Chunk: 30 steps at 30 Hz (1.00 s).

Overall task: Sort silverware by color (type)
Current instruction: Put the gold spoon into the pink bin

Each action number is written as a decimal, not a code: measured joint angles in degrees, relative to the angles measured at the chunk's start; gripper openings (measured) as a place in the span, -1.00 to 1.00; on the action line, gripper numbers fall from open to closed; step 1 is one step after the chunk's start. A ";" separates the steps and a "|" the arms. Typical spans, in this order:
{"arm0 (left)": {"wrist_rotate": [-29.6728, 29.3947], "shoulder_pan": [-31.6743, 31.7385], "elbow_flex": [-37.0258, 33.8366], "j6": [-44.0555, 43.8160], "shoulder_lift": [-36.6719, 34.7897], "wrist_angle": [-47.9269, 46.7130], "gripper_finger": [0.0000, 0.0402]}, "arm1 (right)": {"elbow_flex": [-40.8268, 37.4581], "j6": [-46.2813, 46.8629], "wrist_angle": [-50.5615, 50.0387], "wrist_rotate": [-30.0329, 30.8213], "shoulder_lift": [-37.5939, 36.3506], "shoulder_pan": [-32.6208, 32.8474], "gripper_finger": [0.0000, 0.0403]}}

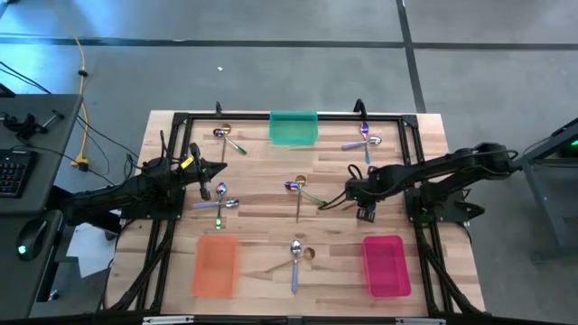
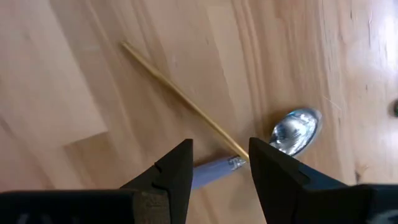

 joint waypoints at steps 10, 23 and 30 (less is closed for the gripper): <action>0.00 0.00 0.00 0.00 0.00 0.00 -1.00 | -0.04 -4.10 3.62 -0.46 8.28 -1.59 -0.30; 0.00 -0.01 0.00 0.00 0.00 0.00 -1.00 | 0.16 -5.80 5.24 -4.51 12.43 -4.63 -0.63; 0.00 -0.01 0.00 0.00 0.00 0.00 -1.00 | 0.11 -4.13 5.80 -6.45 12.43 -6.05 -0.97</action>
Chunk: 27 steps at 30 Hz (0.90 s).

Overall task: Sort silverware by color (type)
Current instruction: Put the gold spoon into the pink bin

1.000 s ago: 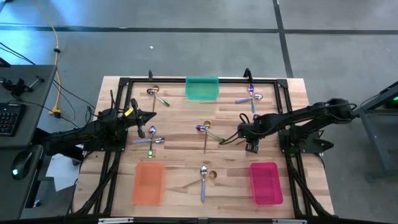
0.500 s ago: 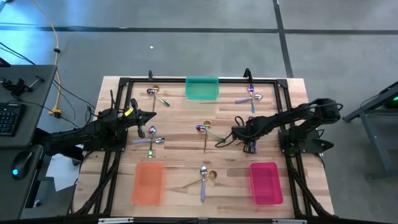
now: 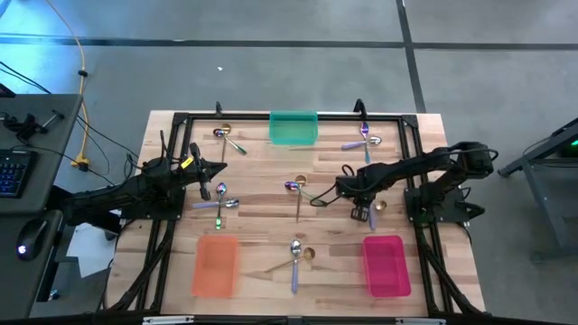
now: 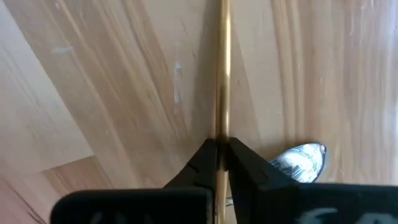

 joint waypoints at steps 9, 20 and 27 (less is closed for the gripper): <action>0.02 0.00 0.00 0.00 0.00 -0.01 -1.00 | 5.62 3.60 -2.53 0.92 -0.57 -0.22 -0.99; 0.00 0.01 0.00 0.00 -0.01 0.00 -1.00 | 23.52 20.67 -15.71 -1.62 -0.87 4.00 -1.00; 0.00 0.00 0.00 0.00 -0.01 -0.02 -1.00 | 31.61 44.36 -20.61 -4.20 -0.94 15.33 -1.00</action>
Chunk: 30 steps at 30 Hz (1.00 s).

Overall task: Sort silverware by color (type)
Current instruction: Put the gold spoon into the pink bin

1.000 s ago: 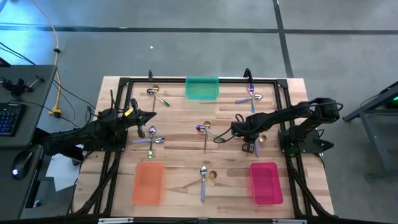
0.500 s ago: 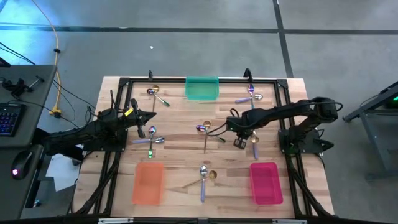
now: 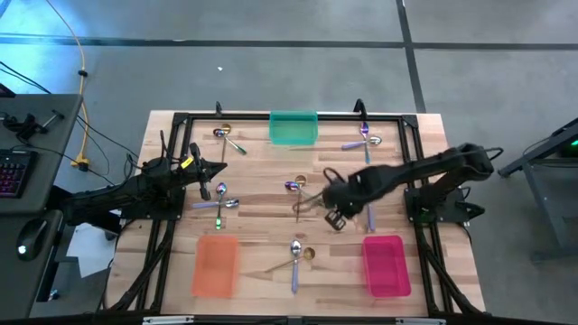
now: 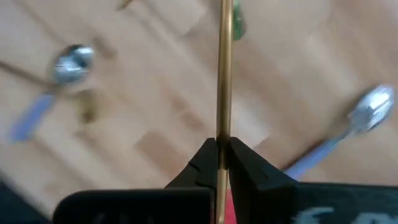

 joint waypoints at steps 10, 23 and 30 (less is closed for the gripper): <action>0.00 0.00 0.00 0.00 -0.01 0.02 -1.00 | -0.78 44.21 -0.58 1.71 -0.04 26.44 -1.00; 0.00 -0.01 0.00 0.00 0.01 0.02 -1.00 | -10.43 65.83 4.16 6.10 0.17 38.70 -1.00; 0.00 -0.01 0.00 0.00 0.01 0.02 -1.00 | -16.69 65.27 8.16 6.08 0.17 38.70 -1.00</action>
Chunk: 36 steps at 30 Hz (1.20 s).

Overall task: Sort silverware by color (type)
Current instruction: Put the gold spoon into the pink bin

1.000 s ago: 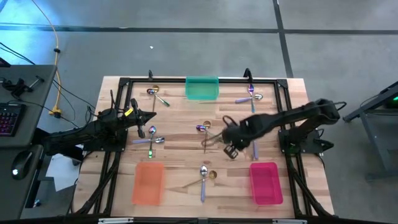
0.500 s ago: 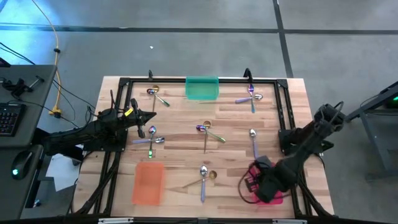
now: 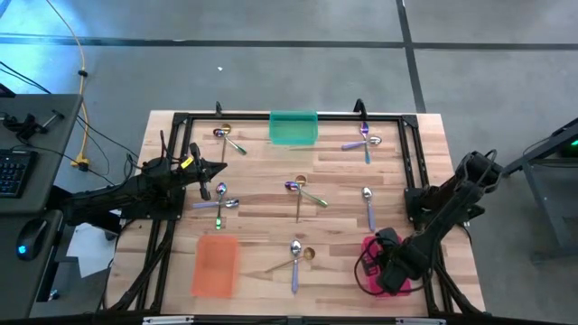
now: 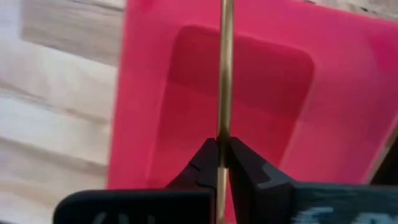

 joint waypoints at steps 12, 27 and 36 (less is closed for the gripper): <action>0.00 0.01 0.00 0.00 0.00 0.00 -1.00 | -3.76 -4.85 4.31 -0.07 0.00 0.00 -1.00; 0.00 0.00 0.00 0.00 -0.02 0.00 -1.00 | -3.74 -15.20 7.65 -4.06 0.00 -0.02 -1.00; 0.00 0.02 0.00 0.00 0.00 0.00 -1.00 | -3.74 -17.06 7.20 -4.05 0.00 -0.02 -0.88</action>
